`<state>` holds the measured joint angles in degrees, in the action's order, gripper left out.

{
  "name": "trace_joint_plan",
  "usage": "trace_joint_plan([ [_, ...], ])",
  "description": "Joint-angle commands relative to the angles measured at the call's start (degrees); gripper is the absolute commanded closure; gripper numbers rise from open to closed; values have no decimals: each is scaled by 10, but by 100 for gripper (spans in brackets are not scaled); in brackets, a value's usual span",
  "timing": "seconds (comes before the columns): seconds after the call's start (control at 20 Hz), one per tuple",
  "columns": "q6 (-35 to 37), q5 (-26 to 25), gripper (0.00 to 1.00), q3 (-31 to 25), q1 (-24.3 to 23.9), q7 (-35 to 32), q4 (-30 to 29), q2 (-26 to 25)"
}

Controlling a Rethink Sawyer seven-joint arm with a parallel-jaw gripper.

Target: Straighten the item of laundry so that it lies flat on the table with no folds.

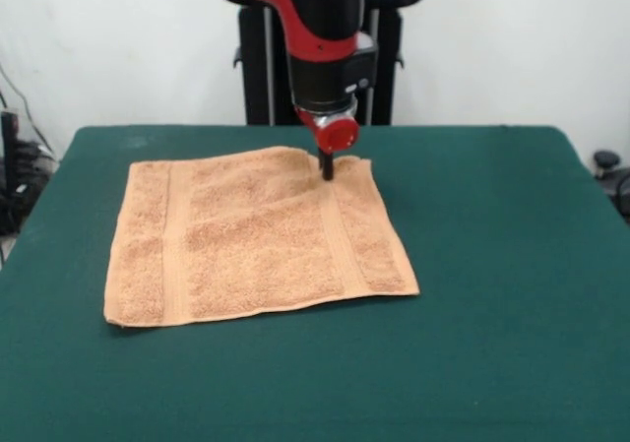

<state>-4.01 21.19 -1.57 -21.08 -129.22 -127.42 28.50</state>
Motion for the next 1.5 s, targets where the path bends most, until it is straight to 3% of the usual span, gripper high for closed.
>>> trace_joint_plan([
  [0.05, -4, 3, 100, -41, -6, -60, 107, -90],
  [0.3, -13, -17, 100, -6, 4, -24, 180, -130],
  [0.65, -62, -45, 100, 15, 6, -50, 232, -168],
  [1.1, -97, -64, 100, 70, 42, -64, 291, -179],
  [1.5, -26, -99, 100, 79, 42, -45, 319, -167],
])
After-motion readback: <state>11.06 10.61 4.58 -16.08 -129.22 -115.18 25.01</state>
